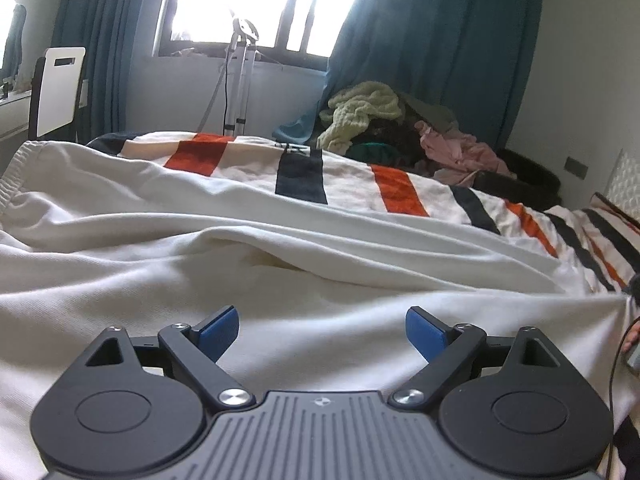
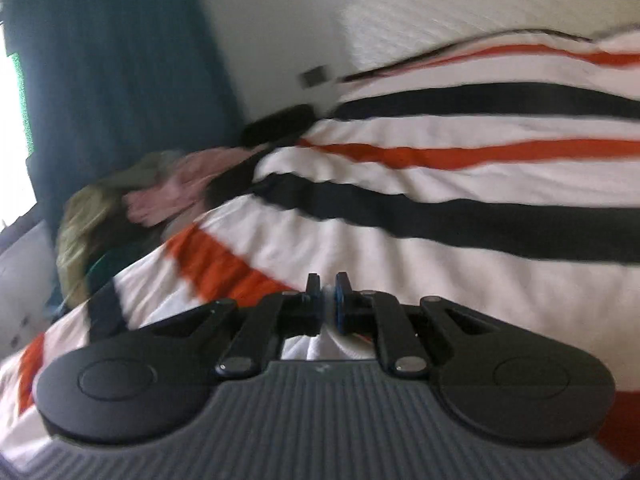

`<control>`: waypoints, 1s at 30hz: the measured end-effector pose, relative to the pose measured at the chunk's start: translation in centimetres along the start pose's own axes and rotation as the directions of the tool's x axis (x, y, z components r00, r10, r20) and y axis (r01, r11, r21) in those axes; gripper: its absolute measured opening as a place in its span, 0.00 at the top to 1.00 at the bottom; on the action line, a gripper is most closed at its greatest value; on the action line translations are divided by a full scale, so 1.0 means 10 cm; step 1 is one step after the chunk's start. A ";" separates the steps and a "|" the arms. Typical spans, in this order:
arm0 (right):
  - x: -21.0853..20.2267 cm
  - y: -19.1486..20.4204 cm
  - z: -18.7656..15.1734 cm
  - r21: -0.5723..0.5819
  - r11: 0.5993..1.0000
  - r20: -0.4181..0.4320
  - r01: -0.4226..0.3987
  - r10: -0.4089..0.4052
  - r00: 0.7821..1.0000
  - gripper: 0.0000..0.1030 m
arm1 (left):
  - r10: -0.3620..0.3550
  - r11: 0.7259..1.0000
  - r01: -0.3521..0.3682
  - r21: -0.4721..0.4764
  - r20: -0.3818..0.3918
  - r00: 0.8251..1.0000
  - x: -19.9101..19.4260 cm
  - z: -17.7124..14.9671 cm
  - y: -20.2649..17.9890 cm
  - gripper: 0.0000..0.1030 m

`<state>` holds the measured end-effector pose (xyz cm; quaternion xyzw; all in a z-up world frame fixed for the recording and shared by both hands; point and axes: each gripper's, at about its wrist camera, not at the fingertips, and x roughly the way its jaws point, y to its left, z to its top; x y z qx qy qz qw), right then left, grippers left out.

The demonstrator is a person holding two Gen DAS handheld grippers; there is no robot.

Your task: Fold clothes

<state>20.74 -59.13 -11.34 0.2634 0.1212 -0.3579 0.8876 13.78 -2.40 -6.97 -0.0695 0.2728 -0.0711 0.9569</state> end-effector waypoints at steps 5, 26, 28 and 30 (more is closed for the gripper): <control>0.25 0.13 -0.20 -0.158 0.987 -0.060 0.026 -0.036 0.998 0.87 | 0.010 1.000 -0.010 0.021 0.002 1.000 0.01 0.00 -0.03 0.11; -2.01 0.75 -0.25 -0.338 0.864 -0.306 -0.373 0.274 0.912 0.20 | -0.023 0.999 0.020 0.038 0.068 0.997 -0.45 0.05 0.01 0.05; -2.26 0.75 -0.26 -0.350 0.849 -0.293 -0.396 0.302 0.907 0.20 | -0.024 0.998 0.019 0.054 0.083 0.996 -0.54 0.04 -0.01 0.05; -2.46 0.74 -0.30 -0.361 0.845 -0.264 -0.395 0.313 0.912 0.20 | -0.023 0.998 0.017 0.064 0.092 0.995 -0.61 0.03 -0.01 0.04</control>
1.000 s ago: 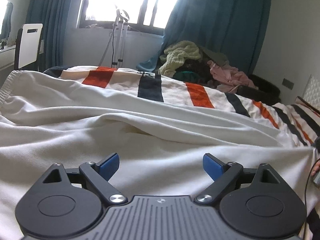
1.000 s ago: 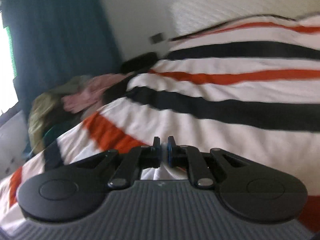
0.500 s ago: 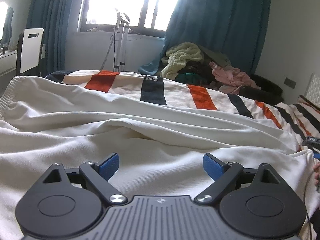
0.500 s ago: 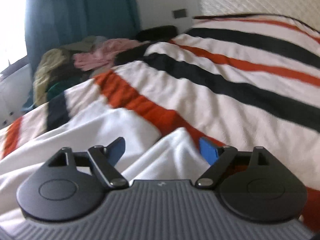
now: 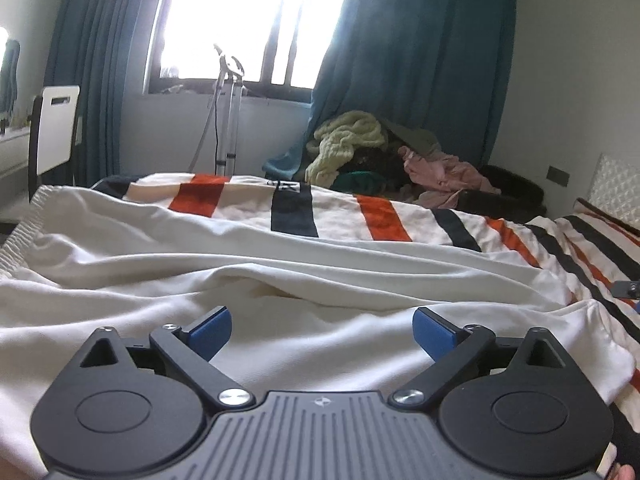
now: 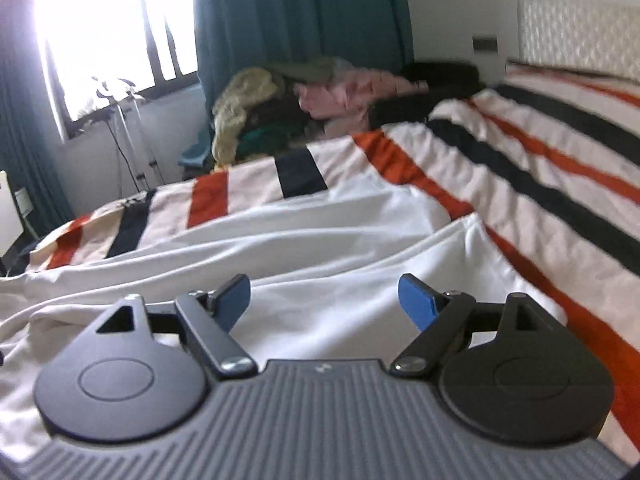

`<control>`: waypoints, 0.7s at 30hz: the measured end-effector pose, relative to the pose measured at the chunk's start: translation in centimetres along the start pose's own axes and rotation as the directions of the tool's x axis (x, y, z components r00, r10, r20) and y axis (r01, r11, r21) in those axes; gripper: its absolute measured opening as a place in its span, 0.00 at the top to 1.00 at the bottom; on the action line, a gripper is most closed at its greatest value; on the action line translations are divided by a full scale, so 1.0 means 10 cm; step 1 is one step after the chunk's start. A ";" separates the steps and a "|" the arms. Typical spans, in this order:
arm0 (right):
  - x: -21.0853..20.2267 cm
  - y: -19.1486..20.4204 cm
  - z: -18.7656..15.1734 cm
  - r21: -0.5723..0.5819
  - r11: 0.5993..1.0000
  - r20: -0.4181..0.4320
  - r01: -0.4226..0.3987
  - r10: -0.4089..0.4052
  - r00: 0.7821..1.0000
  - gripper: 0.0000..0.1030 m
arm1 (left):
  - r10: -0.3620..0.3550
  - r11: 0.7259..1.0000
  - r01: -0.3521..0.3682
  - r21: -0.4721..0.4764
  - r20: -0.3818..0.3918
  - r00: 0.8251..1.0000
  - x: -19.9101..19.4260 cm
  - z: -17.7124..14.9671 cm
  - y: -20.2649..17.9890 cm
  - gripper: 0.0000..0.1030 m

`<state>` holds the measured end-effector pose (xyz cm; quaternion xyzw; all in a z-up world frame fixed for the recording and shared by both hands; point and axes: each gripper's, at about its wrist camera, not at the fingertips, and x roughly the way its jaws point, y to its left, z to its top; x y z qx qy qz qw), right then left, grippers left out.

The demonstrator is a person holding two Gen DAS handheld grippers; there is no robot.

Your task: Fold clothes

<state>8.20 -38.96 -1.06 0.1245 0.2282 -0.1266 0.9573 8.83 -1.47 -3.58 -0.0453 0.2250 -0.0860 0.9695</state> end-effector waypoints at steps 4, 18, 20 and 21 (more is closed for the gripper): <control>-0.09 0.02 -0.09 0.016 1.000 -0.007 -0.004 0.004 1.000 0.20 | 0.008 1.000 -0.008 0.008 -0.002 1.000 -0.10 -0.02 0.00 0.02; -0.03 -0.19 -0.13 0.097 0.992 -0.039 0.082 -0.079 0.996 0.20 | 0.171 0.974 -0.187 -0.124 -0.136 0.976 -0.28 -0.04 0.59 0.00; -0.02 -0.22 -0.13 0.107 0.988 -0.042 0.110 -0.106 0.993 0.20 | 0.173 0.951 -0.218 -0.219 -0.207 0.963 -0.31 -0.04 0.85 0.00; 0.00 -0.25 -0.13 0.117 0.984 -0.047 0.132 -0.127 0.991 0.20 | 0.167 0.933 -0.232 -0.273 -0.241 0.956 -0.32 -0.04 0.98 0.00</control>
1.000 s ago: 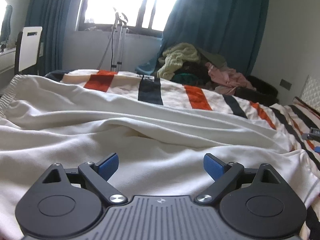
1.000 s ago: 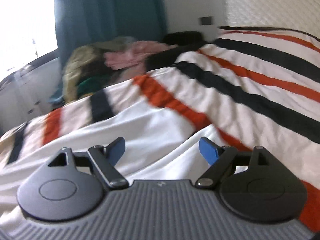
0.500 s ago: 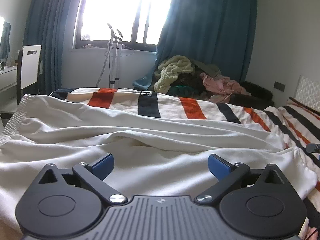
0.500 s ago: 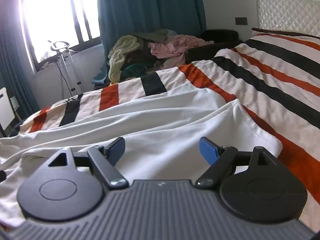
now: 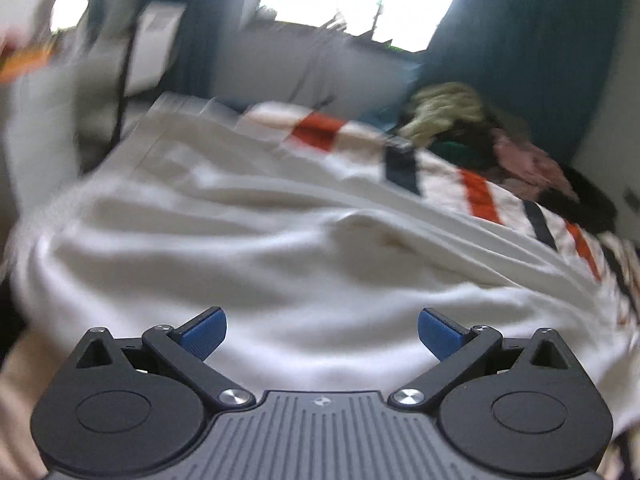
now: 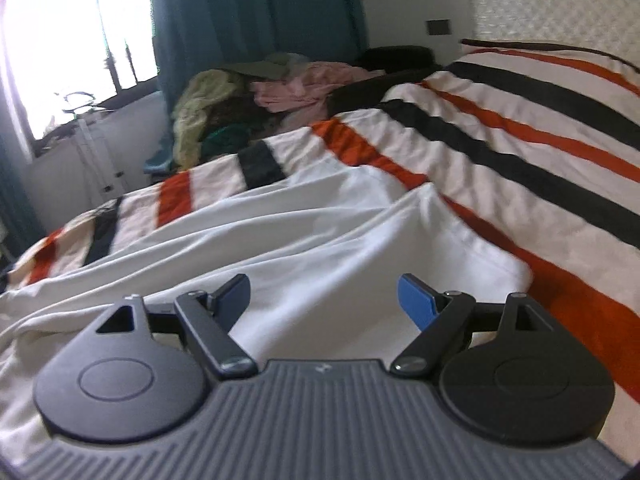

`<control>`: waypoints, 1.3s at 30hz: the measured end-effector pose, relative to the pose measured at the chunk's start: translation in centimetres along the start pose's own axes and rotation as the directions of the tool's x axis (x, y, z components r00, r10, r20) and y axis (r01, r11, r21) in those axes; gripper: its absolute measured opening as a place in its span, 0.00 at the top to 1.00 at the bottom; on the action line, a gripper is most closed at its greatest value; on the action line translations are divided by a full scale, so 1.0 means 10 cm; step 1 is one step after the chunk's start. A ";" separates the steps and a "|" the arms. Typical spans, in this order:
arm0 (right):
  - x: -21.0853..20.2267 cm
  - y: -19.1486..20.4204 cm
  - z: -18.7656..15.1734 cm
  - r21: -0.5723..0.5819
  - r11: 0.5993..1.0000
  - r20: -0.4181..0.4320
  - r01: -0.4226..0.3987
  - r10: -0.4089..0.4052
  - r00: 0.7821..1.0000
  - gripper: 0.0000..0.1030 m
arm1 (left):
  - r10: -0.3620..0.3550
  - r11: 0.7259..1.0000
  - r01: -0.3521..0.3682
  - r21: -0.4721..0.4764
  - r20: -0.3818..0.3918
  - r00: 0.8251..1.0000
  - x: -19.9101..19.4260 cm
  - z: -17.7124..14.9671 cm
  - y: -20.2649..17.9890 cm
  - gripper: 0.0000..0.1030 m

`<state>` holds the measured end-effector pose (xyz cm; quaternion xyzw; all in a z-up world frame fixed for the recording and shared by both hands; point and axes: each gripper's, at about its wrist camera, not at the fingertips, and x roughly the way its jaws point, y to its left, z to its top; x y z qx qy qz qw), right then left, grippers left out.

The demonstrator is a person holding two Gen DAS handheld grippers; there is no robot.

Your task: Fold clothes

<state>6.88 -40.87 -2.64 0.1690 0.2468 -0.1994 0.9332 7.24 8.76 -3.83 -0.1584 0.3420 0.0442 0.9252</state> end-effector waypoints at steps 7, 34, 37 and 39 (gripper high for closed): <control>0.08 -0.21 0.00 0.098 0.992 -0.032 0.082 -0.079 0.996 0.20 | 0.081 0.844 -0.175 -0.507 -0.201 0.976 0.05 0.17 1.18 0.00; 0.22 -0.50 -0.03 0.264 0.953 -0.106 0.150 -0.126 0.986 0.20 | 0.054 0.766 -0.010 -0.643 0.049 0.997 -0.20 0.52 1.85 0.06; 0.24 -0.53 -0.04 0.280 0.947 -0.120 0.158 -0.129 0.984 0.20 | 0.050 0.714 -0.091 -0.694 -0.078 0.996 0.01 0.45 1.94 0.08; 0.25 -0.55 -0.05 0.291 0.943 -0.129 0.164 -0.131 0.983 0.20 | -0.006 0.665 -0.097 -0.741 -0.134 0.991 0.09 0.34 2.02 0.13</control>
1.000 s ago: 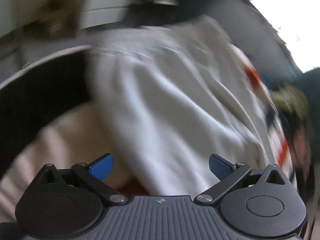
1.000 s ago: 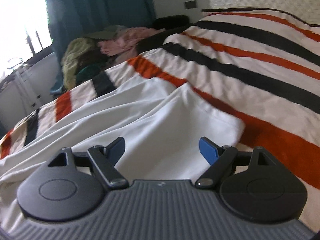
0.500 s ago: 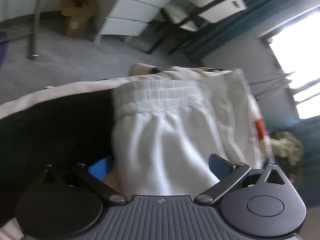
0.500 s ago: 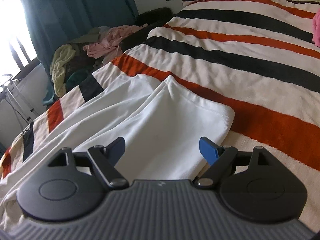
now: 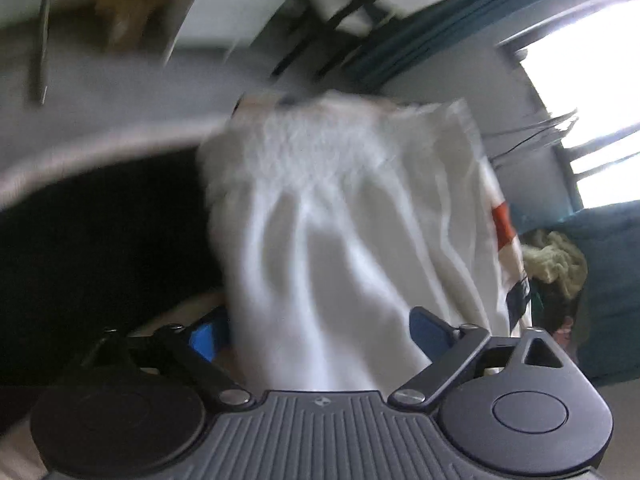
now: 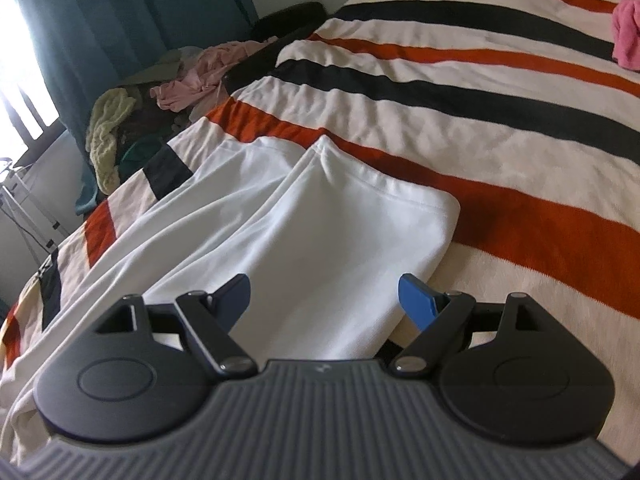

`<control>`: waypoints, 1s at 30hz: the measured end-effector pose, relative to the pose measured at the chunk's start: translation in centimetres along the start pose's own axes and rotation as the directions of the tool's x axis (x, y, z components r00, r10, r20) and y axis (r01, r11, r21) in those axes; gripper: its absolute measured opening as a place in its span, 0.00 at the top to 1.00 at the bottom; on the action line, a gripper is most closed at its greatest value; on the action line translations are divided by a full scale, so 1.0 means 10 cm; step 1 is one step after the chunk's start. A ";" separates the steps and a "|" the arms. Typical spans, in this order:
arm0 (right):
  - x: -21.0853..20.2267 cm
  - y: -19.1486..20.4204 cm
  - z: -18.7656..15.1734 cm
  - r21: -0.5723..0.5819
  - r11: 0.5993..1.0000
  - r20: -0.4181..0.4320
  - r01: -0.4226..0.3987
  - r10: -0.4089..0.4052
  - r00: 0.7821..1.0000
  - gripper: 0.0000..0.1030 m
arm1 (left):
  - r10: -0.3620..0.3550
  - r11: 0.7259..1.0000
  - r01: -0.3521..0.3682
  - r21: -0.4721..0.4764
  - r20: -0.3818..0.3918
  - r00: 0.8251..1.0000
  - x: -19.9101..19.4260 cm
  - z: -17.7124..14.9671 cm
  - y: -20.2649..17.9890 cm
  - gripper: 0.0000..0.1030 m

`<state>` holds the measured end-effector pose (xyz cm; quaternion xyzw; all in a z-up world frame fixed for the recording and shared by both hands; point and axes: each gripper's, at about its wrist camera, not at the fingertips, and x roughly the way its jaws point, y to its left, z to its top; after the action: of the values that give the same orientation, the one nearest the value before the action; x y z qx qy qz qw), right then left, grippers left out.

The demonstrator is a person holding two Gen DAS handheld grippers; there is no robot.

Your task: Fold clothes

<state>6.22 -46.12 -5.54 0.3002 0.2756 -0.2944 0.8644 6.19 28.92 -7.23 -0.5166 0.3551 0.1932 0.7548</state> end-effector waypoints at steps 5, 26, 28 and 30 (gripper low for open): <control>0.03 -0.06 0.00 0.033 0.999 -0.016 0.007 -0.007 1.000 0.20 | -0.015 1.000 0.015 -0.011 0.013 1.000 -0.05 -0.02 -0.01 0.24; 0.28 -0.96 -0.09 0.570 0.821 -0.085 0.038 0.013 0.996 0.19 | -0.019 0.998 0.023 -0.058 0.063 0.998 -0.13 0.01 0.20 0.90; 0.30 -1.14 -0.15 0.653 0.754 -0.084 0.069 -0.018 0.996 0.18 | -0.055 0.996 0.061 -0.070 0.081 0.995 -0.14 0.02 0.19 0.91; 0.38 -1.25 -0.21 0.716 0.696 -0.084 0.052 0.011 0.996 0.19 | -0.083 0.994 0.090 -0.061 0.104 0.991 -0.19 0.01 0.17 0.92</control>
<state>-0.25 -54.03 -13.90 0.6219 0.1774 -0.3756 0.6639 3.85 29.83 -6.89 -0.5456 0.2869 0.1980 0.7621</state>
